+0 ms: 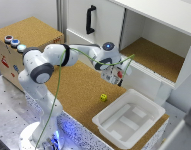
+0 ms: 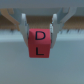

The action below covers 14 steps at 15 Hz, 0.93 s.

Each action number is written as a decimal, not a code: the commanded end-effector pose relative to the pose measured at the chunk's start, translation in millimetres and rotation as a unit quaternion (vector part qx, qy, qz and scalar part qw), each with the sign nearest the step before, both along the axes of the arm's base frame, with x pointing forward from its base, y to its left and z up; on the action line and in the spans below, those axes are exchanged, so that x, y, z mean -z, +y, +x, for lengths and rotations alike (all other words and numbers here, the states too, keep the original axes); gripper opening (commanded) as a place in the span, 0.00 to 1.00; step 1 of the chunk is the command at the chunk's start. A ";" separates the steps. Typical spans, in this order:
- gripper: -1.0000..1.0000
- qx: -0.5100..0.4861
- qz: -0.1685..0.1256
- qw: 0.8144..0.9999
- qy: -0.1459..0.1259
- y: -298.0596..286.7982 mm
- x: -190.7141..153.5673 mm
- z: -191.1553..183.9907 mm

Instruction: Place the grasped pink block inside the right cabinet

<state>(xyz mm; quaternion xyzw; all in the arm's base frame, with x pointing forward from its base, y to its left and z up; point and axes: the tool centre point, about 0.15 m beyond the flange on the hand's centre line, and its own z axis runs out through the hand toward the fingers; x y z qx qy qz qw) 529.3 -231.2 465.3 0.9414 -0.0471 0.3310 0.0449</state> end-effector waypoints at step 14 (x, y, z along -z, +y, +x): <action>1.00 0.005 0.005 0.999 0.039 -35.9 -31.0 169.5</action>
